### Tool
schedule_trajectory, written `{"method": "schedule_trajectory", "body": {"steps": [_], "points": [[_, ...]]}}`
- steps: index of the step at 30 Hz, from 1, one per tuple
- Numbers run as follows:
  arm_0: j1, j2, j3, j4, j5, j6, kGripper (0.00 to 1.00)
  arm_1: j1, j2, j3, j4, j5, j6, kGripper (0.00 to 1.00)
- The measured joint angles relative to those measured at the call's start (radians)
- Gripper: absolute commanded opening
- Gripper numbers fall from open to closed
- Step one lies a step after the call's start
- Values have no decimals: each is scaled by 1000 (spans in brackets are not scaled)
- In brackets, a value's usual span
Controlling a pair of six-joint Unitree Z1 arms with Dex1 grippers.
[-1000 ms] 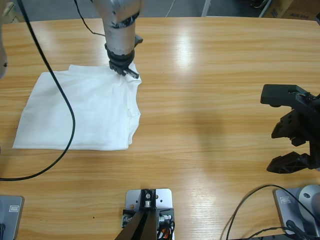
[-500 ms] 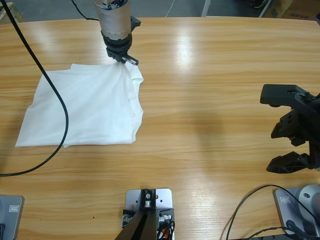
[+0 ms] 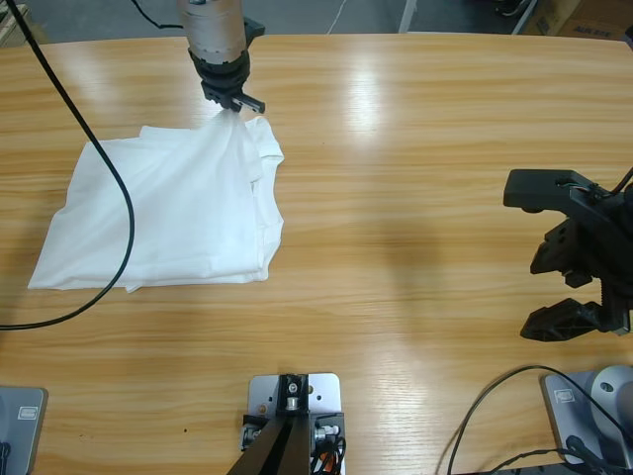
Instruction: Fold clothes
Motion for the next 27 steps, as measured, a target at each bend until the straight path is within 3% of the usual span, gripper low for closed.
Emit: {"method": "schedule_trajectory", "body": {"steps": [1, 2, 20, 27], "points": [[-6, 5, -1, 0, 0, 0, 808, 0, 1, 0, 0, 0, 0, 784], [-12, 10, -2, 0, 0, 0, 968, 0, 2, 0, 0, 0, 0, 784], [-32, 47, -4, 0, -10, -3, 968, -3, 2, 0, 0, 0, -6, 784], [31, -95, -4, 0, -140, -7, 968, -3, 2, 0, 0, 8, -6, 788]]}}
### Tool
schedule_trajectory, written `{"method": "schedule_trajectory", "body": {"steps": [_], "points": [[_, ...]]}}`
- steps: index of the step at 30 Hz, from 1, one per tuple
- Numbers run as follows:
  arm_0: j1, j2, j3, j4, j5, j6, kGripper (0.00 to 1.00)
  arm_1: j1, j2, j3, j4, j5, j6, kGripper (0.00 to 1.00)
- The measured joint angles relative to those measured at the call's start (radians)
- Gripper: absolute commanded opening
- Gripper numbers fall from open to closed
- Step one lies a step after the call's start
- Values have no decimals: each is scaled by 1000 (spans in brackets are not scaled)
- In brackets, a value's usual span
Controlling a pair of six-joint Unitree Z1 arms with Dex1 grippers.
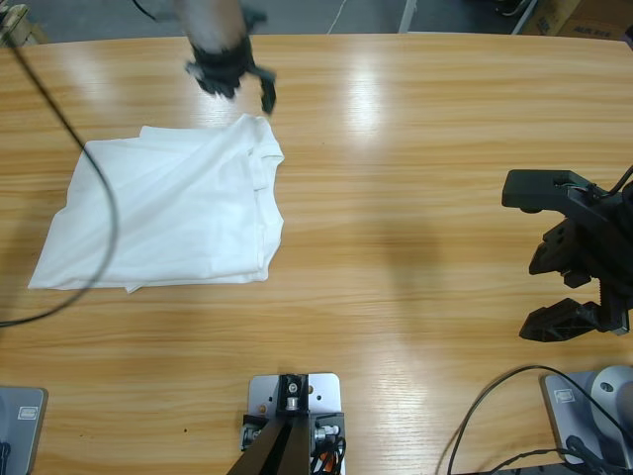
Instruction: Fold clothes
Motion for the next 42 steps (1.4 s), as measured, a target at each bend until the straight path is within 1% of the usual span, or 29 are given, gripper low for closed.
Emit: {"method": "schedule_trajectory", "body": {"steps": [3, 6, 7, 8, 11, 13, 15, 17, 19, 24, 27, 30, 32, 42], "points": [[24, -94, 0, 0, -67, 1, 968, 0, 0, 0, 0, 0, 0, 785], [45, -155, 1, 0, -132, 1, 973, 0, 0, 0, -1, 0, 0, 786], [55, -176, 24, 0, -152, 1, 973, 0, -1, 2, -3, 1, 0, 786], [68, -205, 86, -1, -173, 1, 973, 0, -2, 7, -6, 1, 0, 788], [133, -361, 456, -179, -246, 0, 973, 0, -6, 30, -16, 2, 0, 786], [167, -458, 682, -288, -254, 0, 973, -1, -8, 36, -21, 3, 0, 786], [176, -533, 889, -370, -236, 0, 971, -1, -8, 37, -27, 3, 0, 785], [177, -576, 1035, -430, -198, 0, 968, -1, -8, 39, -32, 4, 0, 784], [179, -583, 1098, -453, -160, 0, 963, -1, -8, 39, -34, 5, 0, 785], [187, -564, 1114, -469, -74, -1, 949, -1, -8, 45, -34, 6, 0, 784], [210, -535, 1103, -470, -31, -2, 941, -1, -8, 49, -34, 6, 0, 784], [246, -495, 1065, -469, 4, -2, 929, -1, -8, 49, -34, 6, 0, 784], [270, -456, 1035, -465, 26, -2, 855, -1, -8, 50, -34, 6, 0, 784], [279, -301, 921, -437, 88, -2, 853, -1, 0, 50, -34, 11, 0, 784]]}}
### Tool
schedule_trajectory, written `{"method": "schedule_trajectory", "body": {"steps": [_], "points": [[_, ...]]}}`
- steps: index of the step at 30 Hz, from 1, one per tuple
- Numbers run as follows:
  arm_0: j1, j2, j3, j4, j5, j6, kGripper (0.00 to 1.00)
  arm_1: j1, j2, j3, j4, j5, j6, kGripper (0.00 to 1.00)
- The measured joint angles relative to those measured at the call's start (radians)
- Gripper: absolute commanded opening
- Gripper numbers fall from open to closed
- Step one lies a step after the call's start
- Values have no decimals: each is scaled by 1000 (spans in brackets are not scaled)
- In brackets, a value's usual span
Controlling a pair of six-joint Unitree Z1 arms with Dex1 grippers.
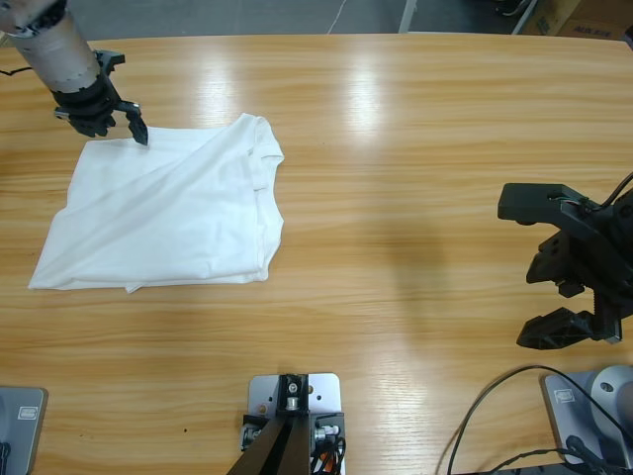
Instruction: Fold clothes
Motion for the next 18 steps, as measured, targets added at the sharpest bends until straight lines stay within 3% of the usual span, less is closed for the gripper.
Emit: {"method": "schedule_trajectory", "body": {"steps": [18], "points": [[-13, 68, -114, 49, 69, -13, 853, 0, 17, 0, 0, 19, 0, 784]]}}
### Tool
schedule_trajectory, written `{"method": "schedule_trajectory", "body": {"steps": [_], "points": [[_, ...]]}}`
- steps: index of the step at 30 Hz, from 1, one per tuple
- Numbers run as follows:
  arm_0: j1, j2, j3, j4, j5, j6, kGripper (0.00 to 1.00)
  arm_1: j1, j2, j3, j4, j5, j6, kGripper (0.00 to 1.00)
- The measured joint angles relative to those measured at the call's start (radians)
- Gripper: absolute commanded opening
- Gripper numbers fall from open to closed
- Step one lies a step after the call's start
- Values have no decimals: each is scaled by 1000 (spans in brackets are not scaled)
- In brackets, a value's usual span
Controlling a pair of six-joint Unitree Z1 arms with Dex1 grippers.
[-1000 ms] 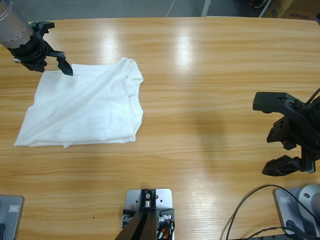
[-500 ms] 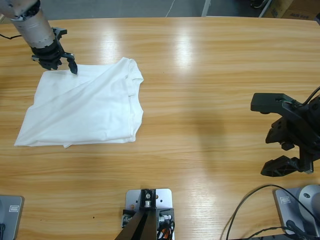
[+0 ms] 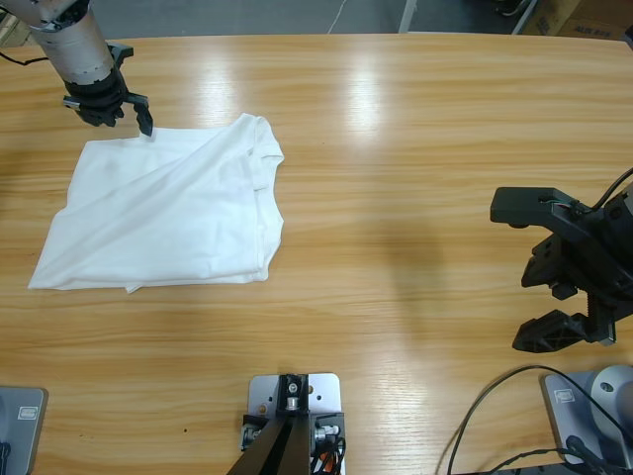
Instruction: Fold clothes
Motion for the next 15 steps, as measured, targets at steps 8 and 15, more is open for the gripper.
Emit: {"method": "schedule_trajectory", "body": {"steps": [8, 15], "points": [[-24, 56, -34, 72, 8, -8, 833, 0, 0, 0, 0, 4, 0, 784], [-39, 78, -34, 86, 9, -12, 0, 0, 0, 0, 0, 4, 0, 784]]}}
